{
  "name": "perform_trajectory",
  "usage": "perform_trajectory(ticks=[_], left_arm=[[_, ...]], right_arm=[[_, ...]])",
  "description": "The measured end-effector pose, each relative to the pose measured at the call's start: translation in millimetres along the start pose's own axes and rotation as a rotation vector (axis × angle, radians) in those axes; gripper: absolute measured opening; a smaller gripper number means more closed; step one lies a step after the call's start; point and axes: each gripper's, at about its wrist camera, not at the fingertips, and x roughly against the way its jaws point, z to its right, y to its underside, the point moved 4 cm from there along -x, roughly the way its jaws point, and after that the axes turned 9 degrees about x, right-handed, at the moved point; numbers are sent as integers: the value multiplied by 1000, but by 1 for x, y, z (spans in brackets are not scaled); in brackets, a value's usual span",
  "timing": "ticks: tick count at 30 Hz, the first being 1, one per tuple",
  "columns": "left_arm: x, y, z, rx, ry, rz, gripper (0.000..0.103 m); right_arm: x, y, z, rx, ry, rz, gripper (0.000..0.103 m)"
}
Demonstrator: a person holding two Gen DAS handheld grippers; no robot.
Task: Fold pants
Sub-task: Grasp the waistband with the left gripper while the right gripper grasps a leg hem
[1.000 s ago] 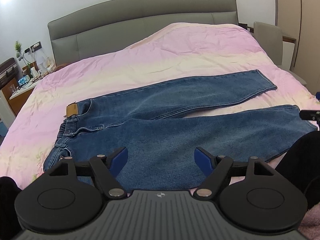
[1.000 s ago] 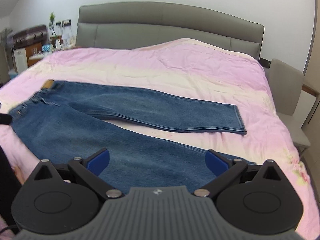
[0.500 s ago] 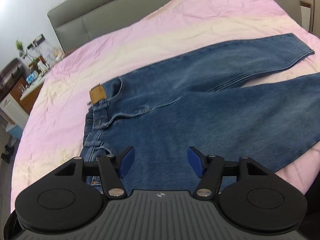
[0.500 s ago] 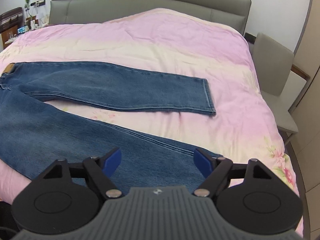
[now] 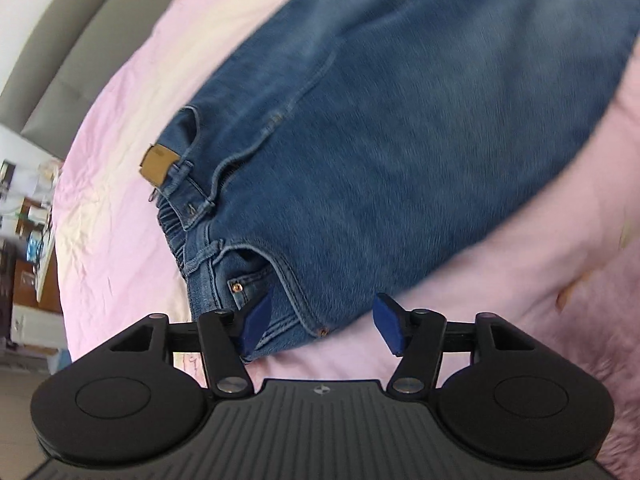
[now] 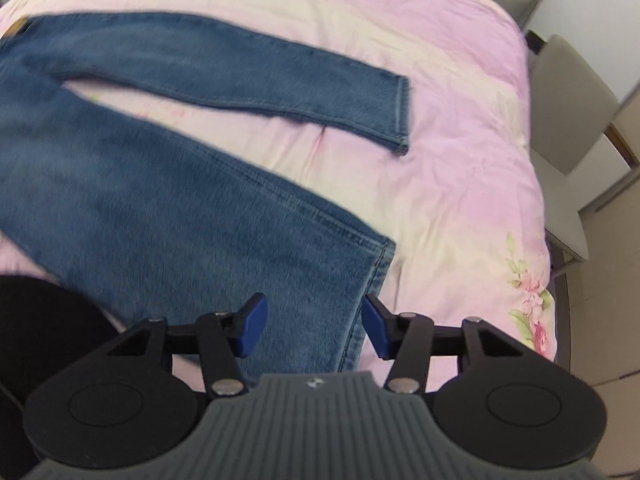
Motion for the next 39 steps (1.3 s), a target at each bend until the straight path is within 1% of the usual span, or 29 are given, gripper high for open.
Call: perform_trajectory(ticks=[4,8,12,13,15,16,18,19,20,21,23,24,25,26,27,28,29,31,32,35,39], left_arm=[[-21,2,8,-76,34,-77,75],[-40,0,21,-119,46,-112,77],[-58,-4,25,-83,23,-129,81],[-61,-5,24,-63,10,-135,84],[-65,-6,25,-35,-17,-148,85],[-65,-7,27,-33,-34,-156,85],[-63,-10,30,-40,-64,-167,82],[-62,-11,31,-40,-75,-170,78],[-60,-11,33,-38,-83,-170,71],[-58,-12,34,-31,-88,-166,67],[-54,-12,36,-5,-106,-154,54],[-52,-12,37,6,-117,-147,51],[-50,-11,37,17,-134,-140,44],[-47,-11,36,33,-154,-132,37],[-44,-11,33,54,-164,-121,36],[-38,-11,30,83,-167,-107,33],[-33,-11,27,112,-169,-93,32],[-20,-14,20,164,-178,-52,30],[-12,-17,19,187,-190,-27,29],[13,-27,7,245,-221,52,27],[42,-46,-17,320,-251,140,26]], right_arm=[[-1,11,-7,72,-15,-24,49],[-2,20,-7,75,-30,-35,49],[-5,32,-14,112,-66,-48,50],[-7,34,-17,129,-81,-53,50],[-12,39,-23,163,-95,-64,54],[-14,41,-27,180,-100,-67,58],[-20,44,-35,224,-108,-65,60],[-24,45,-40,249,-112,-64,61],[-27,45,-44,271,-112,-62,61],[-31,46,-48,289,-112,-61,61],[-39,48,-57,326,-99,-51,61],[-42,49,-59,341,-90,-43,60],[-43,50,-61,346,-80,-34,57],[-44,51,-62,340,-65,-28,48],[-43,51,-62,330,-51,-20,41],[-39,51,-62,319,-41,-3,24],[-33,50,-61,310,-32,16,14],[-19,47,-57,290,9,57,7],[-9,43,-53,274,31,85,6],[25,27,-34,202,90,173,4],[60,-7,-10,143,163,247,4]])
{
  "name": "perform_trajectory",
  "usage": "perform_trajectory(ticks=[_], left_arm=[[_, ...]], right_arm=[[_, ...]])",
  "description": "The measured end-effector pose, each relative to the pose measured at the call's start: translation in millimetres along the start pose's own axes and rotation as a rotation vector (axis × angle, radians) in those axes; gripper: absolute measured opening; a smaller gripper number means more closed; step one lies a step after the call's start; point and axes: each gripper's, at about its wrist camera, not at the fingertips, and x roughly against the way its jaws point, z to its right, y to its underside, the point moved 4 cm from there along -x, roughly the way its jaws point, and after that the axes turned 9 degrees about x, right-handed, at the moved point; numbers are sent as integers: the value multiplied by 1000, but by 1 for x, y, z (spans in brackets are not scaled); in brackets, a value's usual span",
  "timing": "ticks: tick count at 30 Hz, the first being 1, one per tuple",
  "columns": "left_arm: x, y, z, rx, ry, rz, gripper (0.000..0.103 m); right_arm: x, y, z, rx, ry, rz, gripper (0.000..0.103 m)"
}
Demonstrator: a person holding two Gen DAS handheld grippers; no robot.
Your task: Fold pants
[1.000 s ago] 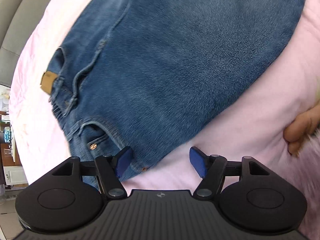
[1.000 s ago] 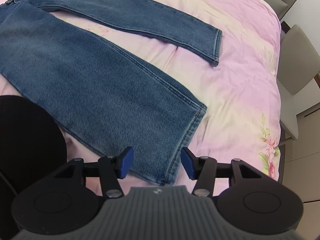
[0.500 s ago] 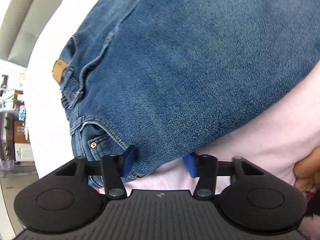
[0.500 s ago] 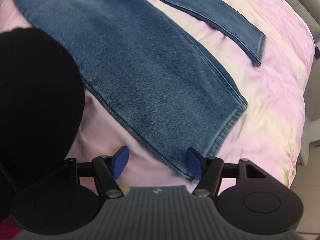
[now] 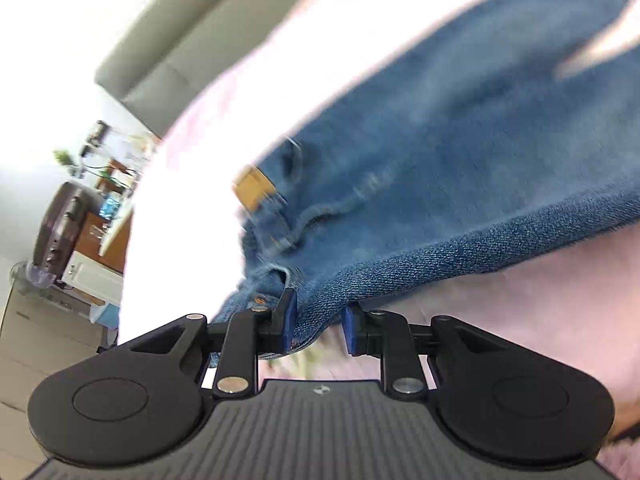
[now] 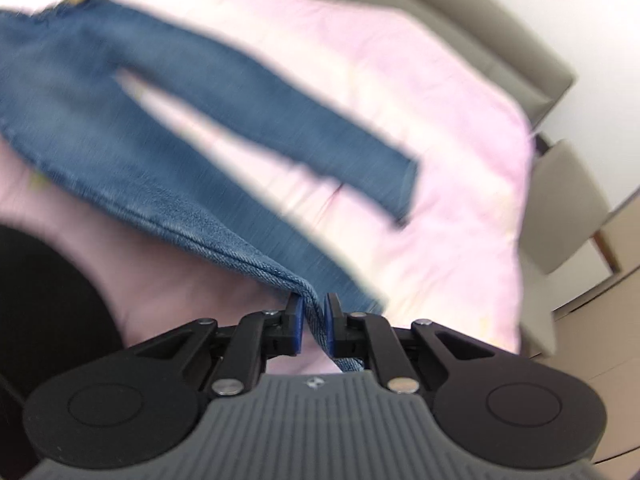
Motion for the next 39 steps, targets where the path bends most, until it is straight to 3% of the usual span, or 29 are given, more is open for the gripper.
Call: perform_trajectory(ticks=[4,8,13,19,26,30,35,39], left_arm=[[3,-40,-24,84,-30,38,25],[-7,-82,-42,166,-44,41,25],[-28,-130,-47,218,-53,14,25],[-84,-167,-34,171,-83,-47,24],[-170,-179,3,77,-98,-157,24],[-209,-173,16,77,-83,-211,24],[-226,-166,28,22,-81,-217,24],[-202,-163,20,36,-88,-157,23]], right_arm=[[5,-38,31,-9,69,36,3],[-13,-70,61,-28,103,15,1],[-73,-114,88,-58,123,-56,1],[-160,-155,109,-43,133,-125,1],[-269,-179,109,-13,88,-207,1],[-313,-178,97,12,55,-269,1],[-355,-170,83,25,29,-319,1],[-351,-171,79,71,45,-303,0]])
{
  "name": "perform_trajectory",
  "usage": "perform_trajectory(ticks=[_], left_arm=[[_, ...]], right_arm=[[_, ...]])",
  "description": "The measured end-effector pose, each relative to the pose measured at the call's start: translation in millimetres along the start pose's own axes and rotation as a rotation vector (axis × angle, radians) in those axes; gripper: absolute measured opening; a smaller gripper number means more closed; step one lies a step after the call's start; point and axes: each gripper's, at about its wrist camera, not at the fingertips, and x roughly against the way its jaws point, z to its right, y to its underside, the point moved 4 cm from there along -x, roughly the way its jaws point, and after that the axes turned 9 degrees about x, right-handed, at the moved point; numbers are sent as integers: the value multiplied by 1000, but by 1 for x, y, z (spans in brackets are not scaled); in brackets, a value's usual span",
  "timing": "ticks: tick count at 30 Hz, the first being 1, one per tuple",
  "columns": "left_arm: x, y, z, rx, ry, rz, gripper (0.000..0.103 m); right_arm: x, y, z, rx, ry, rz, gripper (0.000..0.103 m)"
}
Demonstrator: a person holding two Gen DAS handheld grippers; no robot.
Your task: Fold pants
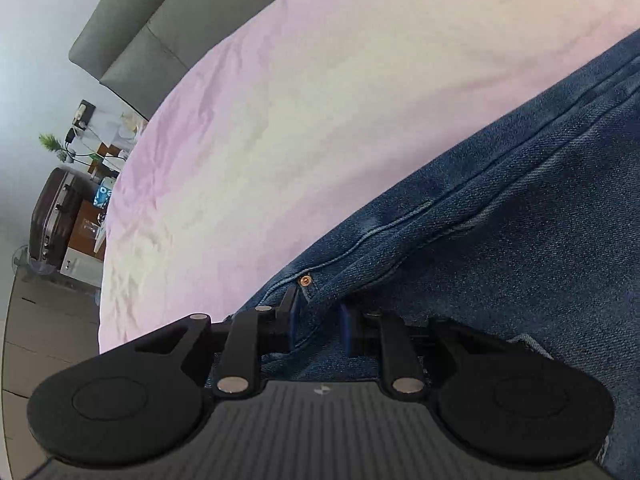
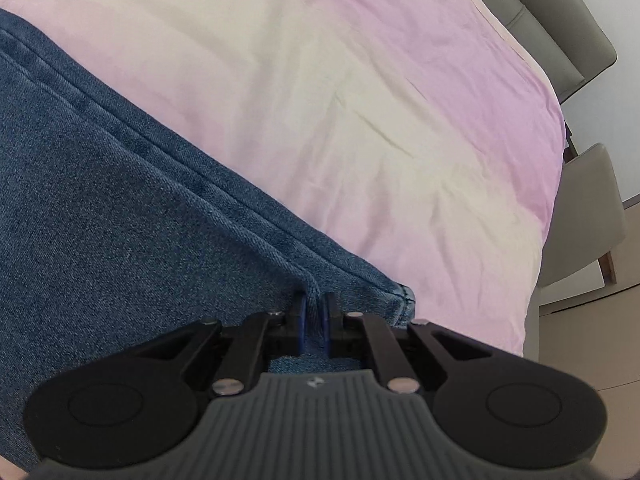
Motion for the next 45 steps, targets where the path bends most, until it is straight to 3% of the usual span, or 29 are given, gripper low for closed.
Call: perform_trajectory(ticks=[5,8,12,18,27,28,29,30,31,32,33,36,38,45], left_arm=[[48,-7,-22,12,3,90,22],[50,-22,-28,22,9,76,23],[15,-38,-8,-43,-23,37,23],[-33,-35,18,-68,-43,-28,23],[-30,-26,13,-112,1,3,30],[-27,-27,9,-104,22,5,36],[-21,-27,4,-92,40,12,67],[-15,-28,-3,-62,29,22,91],[-9,-29,-12,-33,19,48,103],[-4,-29,-20,-11,18,65,103],[2,-30,-31,14,29,63,103],[15,-23,-68,152,55,35,103],[24,-12,-91,266,93,6,97],[53,57,-145,679,214,-81,95]], right_arm=[[49,1,16,20,34,58,0],[60,-6,34,-25,25,51,0],[39,-23,37,-51,22,20,0],[-15,-33,22,-27,33,-31,0],[-29,-35,14,15,36,-56,4],[-26,-35,16,15,41,-55,10],[-21,-35,17,13,49,-51,20],[-15,-35,17,8,54,-44,28],[-9,-36,17,6,58,-33,46],[-3,-36,16,5,72,-27,60],[3,-35,16,1,85,-26,62],[19,-27,14,-40,64,-28,62],[34,-18,16,-109,39,-26,62],[75,35,15,-395,-102,-13,61]])
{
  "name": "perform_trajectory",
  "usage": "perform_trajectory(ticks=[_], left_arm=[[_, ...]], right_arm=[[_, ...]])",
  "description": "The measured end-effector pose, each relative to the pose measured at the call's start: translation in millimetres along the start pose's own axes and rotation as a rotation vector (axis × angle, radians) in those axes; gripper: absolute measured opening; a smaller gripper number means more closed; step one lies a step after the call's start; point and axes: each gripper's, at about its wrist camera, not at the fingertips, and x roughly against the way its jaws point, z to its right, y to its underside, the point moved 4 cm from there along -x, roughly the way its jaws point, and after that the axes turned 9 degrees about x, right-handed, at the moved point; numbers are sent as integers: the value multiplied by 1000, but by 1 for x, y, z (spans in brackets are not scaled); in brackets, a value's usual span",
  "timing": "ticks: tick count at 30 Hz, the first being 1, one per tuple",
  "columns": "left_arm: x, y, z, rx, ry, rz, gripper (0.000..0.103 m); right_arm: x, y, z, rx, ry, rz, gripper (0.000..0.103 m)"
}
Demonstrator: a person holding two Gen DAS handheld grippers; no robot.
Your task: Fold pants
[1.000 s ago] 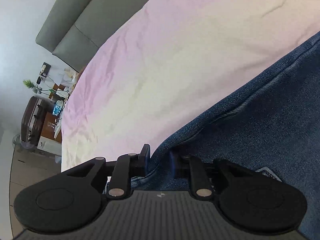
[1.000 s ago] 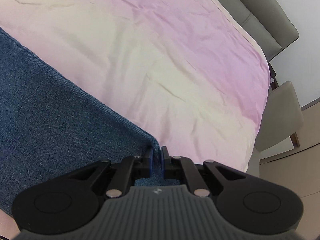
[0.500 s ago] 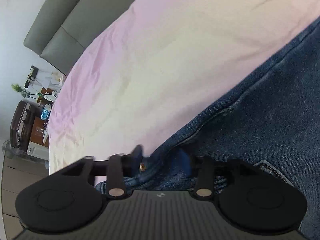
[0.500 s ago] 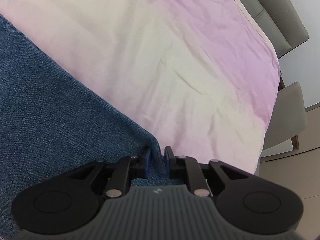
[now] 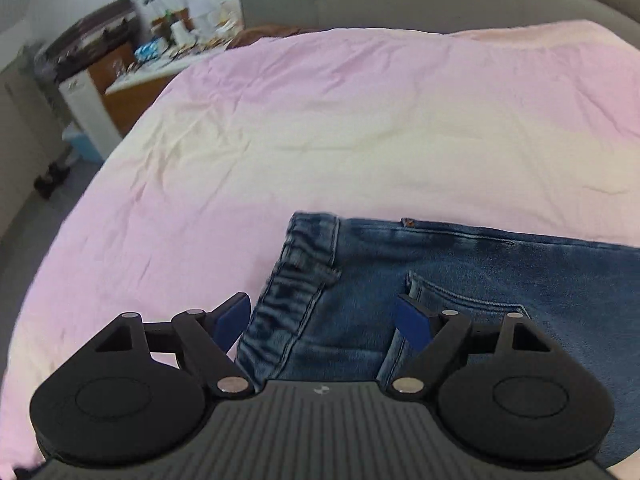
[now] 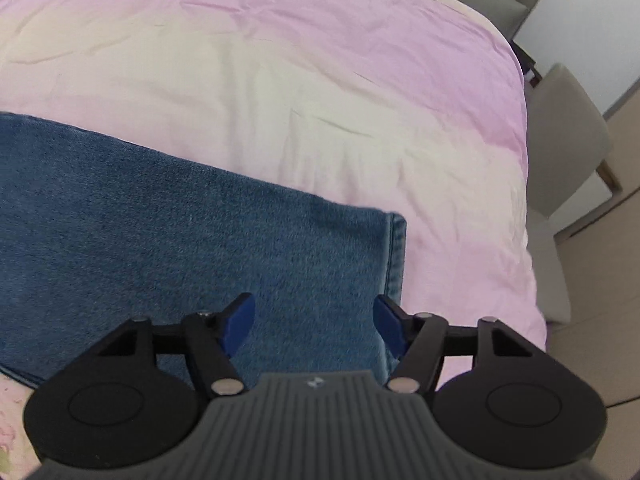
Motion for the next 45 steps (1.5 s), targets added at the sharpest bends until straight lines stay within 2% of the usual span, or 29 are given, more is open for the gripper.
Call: perform_trajectory(ticks=[3,5,10,12,15,18,19,20,22,24,25,26,27,30,33,36,37,38,41,45], left_arm=[[6,25,-27,119,64,-35,95],[6,40,-40,175,82,-46,95],[-17,76,-74,434,139,-105,95],[-31,85,-76,527,182,-127,95],[-55,95,-77,649,196,-143,94],[-66,97,-74,688,198,-124,92],[-66,95,-71,652,188,-101,84],[-63,91,-65,597,177,-73,67],[-54,83,-51,502,129,-34,62],[-45,74,-43,456,78,-9,54],[-39,68,-39,431,64,20,26],[-33,62,-39,410,26,42,8],[-29,57,-44,413,-7,53,8],[-34,54,-56,468,27,-23,8],[-29,59,-51,396,35,-4,11],[-28,65,-54,435,42,-1,25],[-28,67,-56,447,42,-1,31],[-29,66,-56,455,39,-5,36],[-29,65,-55,456,28,-14,41],[-25,65,-48,422,22,-18,41]], right_arm=[[11,24,-1,-93,-48,-9,61],[15,39,-3,-125,-62,-17,61],[19,65,-5,-173,-69,-23,61],[18,70,-4,-202,-83,-27,61],[19,73,2,-252,-105,-21,61],[22,79,13,-344,-150,24,61],[23,82,19,-389,-167,41,61],[22,86,26,-443,-183,56,60],[19,94,41,-544,-188,71,55],[12,103,57,-635,-180,74,49],[7,107,64,-684,-176,73,46],[2,111,70,-730,-177,72,45],[-3,115,75,-772,-180,73,45],[-18,121,84,-853,-180,89,45],[-34,120,87,-910,-206,118,42],[-48,120,87,-933,-195,96,37],[-50,120,87,-944,-191,98,26],[-50,120,88,-950,-184,102,20],[-33,112,90,-880,-147,127,8],[-13,97,85,-710,1,133,5]])
